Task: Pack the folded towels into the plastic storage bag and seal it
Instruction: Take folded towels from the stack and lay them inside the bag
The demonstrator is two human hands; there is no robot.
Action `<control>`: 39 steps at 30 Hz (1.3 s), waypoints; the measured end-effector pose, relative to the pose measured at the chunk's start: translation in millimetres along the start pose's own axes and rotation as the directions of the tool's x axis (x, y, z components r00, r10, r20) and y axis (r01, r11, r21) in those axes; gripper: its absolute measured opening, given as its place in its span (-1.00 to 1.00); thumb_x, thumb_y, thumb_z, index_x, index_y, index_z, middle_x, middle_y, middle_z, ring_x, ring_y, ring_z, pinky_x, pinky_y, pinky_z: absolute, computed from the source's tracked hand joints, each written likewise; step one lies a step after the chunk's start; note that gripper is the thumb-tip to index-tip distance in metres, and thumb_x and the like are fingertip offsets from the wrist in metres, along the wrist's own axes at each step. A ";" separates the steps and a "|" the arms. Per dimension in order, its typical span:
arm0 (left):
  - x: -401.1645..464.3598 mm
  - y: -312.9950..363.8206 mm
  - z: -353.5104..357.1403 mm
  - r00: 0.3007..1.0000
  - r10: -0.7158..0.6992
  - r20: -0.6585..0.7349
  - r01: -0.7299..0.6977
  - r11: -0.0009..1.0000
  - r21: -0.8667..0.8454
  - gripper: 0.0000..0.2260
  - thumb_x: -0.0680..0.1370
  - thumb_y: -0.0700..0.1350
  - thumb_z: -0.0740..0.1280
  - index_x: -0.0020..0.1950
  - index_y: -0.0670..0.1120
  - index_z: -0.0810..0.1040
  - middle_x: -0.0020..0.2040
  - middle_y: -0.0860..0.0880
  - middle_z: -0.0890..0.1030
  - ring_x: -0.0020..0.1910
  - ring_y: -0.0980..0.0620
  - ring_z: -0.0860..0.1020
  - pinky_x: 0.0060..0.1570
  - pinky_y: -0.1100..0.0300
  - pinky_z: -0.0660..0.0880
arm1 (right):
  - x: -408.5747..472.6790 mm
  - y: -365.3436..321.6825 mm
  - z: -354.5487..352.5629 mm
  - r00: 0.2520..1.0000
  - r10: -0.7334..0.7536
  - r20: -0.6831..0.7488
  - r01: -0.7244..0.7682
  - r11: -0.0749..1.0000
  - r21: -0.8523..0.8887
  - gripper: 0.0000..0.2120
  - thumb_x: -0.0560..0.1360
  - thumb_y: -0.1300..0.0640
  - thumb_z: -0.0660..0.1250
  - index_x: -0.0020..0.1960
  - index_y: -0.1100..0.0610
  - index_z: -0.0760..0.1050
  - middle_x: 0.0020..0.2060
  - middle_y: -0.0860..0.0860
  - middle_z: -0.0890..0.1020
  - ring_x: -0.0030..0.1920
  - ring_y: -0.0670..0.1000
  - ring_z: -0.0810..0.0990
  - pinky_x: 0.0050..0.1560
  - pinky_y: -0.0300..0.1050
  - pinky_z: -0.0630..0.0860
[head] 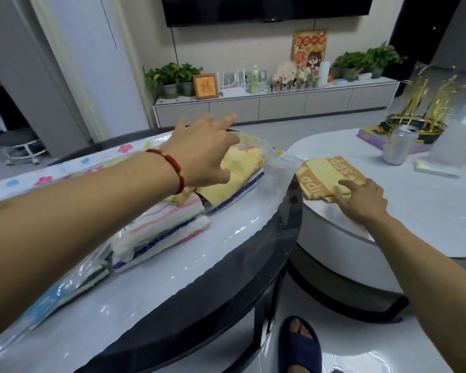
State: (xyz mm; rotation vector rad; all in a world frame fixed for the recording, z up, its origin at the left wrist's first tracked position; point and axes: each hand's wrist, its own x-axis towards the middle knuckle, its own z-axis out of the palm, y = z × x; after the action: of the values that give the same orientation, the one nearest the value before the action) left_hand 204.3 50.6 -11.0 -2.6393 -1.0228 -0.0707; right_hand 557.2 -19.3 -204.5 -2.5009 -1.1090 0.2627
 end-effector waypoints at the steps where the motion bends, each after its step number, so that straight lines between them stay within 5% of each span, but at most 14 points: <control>1: 2.9 1.0 1.2 1.000 -0.006 -0.006 0.006 1.000 -0.011 -0.40 0.44 0.13 0.41 0.45 0.09 0.38 0.62 -0.01 0.09 0.53 -0.16 0.18 0.34 -0.43 0.24 | 8.2 1.6 5.5 1.000 0.003 0.020 -0.003 1.000 -0.028 -0.49 0.65 -0.22 0.21 0.57 -0.15 0.34 0.65 0.25 0.06 0.62 0.30 0.06 0.55 0.25 0.17; 3: 7.2 3.1 3.9 1.000 -0.023 -0.015 0.022 0.999 -0.034 -0.41 0.44 0.14 0.41 0.45 0.11 0.38 0.61 0.00 0.11 0.53 -0.14 0.18 0.34 -0.42 0.25 | 23.5 3.8 13.8 0.999 0.040 0.005 -0.040 0.999 -0.008 -0.51 0.66 -0.24 0.14 0.57 -0.18 0.33 0.65 0.26 0.04 0.58 0.35 0.11 0.55 0.26 0.15; 5: 10.2 5.2 7.0 0.999 -0.028 -0.030 0.027 0.999 -0.041 -0.42 0.44 0.13 0.41 0.44 0.12 0.39 0.61 0.00 0.13 0.53 -0.13 0.18 0.34 -0.40 0.27 | 36.6 3.7 17.8 0.994 0.092 -0.054 -0.091 0.996 0.015 -0.58 0.67 -0.21 0.09 0.46 -0.17 0.47 0.52 0.27 0.28 0.44 0.39 0.28 0.48 0.26 0.22; 10: 16.3 9.8 10.7 0.998 -0.034 -0.052 0.030 0.997 -0.070 -0.44 0.45 0.14 0.41 0.43 0.14 0.40 0.60 0.00 0.16 0.53 -0.12 0.17 0.36 -0.38 0.26 | 51.1 -7.3 10.3 0.973 0.206 -0.107 -0.188 0.970 0.153 -0.83 0.55 -0.01 0.38 0.11 -0.03 0.64 0.21 0.24 0.57 0.32 0.34 0.42 0.34 0.19 0.32; 14: 12.9 8.8 11.5 0.998 -0.037 -0.059 0.032 0.997 -0.073 -0.46 0.45 0.13 0.41 0.43 0.15 0.41 0.60 -0.01 0.16 0.53 -0.13 0.17 0.36 -0.40 0.25 | 55.7 -4.1 -3.9 0.971 0.239 0.014 -0.234 0.939 0.252 -0.86 0.45 0.13 0.50 0.00 0.04 0.62 0.14 0.16 0.66 0.19 0.24 0.57 0.28 0.13 0.51; 18: -4.2 3.8 13.4 0.997 -0.056 -0.056 0.052 0.996 -0.071 -0.48 0.46 0.10 0.39 0.41 0.21 0.41 0.60 0.02 0.14 0.53 -0.13 0.14 0.34 -0.42 0.22 | 47.9 1.1 -17.1 0.967 0.194 0.164 -0.233 0.936 0.265 -0.58 0.43 0.31 0.50 0.14 -0.02 0.44 0.08 0.14 0.52 -0.14 0.14 0.54 -0.32 -0.09 0.54; 22: -31.7 -4.0 9.7 0.993 -0.105 -0.060 0.101 0.992 -0.070 -0.55 0.47 0.14 0.38 0.36 0.27 0.46 0.60 0.05 0.13 0.53 -0.13 0.11 0.32 -0.46 0.20 | 16.8 12.2 -36.0 0.891 0.155 0.426 -0.375 0.782 0.499 -0.56 0.49 0.36 0.42 0.30 0.02 0.54 0.06 0.14 0.54 -0.10 0.12 0.59 -0.13 0.04 0.66; 26: -68.8 -17.8 6.8 0.981 -0.193 -0.027 0.188 0.976 -0.111 -0.60 0.48 0.23 0.35 0.32 0.29 0.49 0.60 0.08 0.13 0.54 -0.15 0.09 0.32 -0.52 0.15 | -49.8 20.9 -65.5 0.875 -0.002 0.484 -0.438 0.420 0.795 -0.54 0.51 0.37 0.31 0.33 0.01 0.60 0.04 0.11 0.58 -0.14 0.05 0.55 -0.18 -0.06 0.59; 30: -113.4 -30.0 9.1 0.951 -0.305 0.058 0.310 0.929 -0.203 -0.51 0.43 0.18 0.39 0.36 0.28 0.44 0.59 0.10 0.15 0.52 -0.16 0.12 0.28 -0.48 0.22 | -127.5 14.8 -91.4 0.877 -0.225 0.425 -0.367 0.258 0.893 -0.62 0.41 0.16 0.45 0.21 -0.06 0.69 0.06 0.02 0.71 -0.09 0.04 0.67 -0.22 -0.05 0.68; 35: -167.2 -46.9 20.4 0.925 -0.343 0.164 0.362 0.927 -0.103 -0.27 0.38 0.10 0.44 0.49 0.25 0.19 0.61 0.12 0.04 0.53 -0.22 0.09 0.26 -0.52 0.22 | -186.7 -10.0 -108.2 0.824 -0.414 0.386 -0.295 0.269 0.917 -0.62 0.44 0.07 0.49 0.26 -0.02 0.68 0.17 0.00 0.71 -0.07 -0.02 0.72 -0.14 -0.09 0.70; 39: -191.5 -63.3 12.1 0.907 -0.369 0.205 0.377 0.926 -0.001 -0.13 0.39 0.08 0.46 0.56 0.19 0.02 0.61 0.16 -0.13 0.56 -0.25 -0.04 0.26 -0.62 0.07 | -222.9 -66.5 -88.3 0.626 -0.619 0.474 -0.258 0.410 0.875 -0.44 0.38 0.19 0.58 0.37 0.02 0.62 0.28 0.07 0.68 0.03 0.04 0.71 -0.04 -0.06 0.70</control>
State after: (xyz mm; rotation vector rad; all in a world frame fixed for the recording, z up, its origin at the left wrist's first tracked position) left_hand 18.9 -26.0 -35.4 -2.4851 -1.6022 0.0964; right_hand 391.9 -168.5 -93.6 -1.1322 -1.0596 1.5333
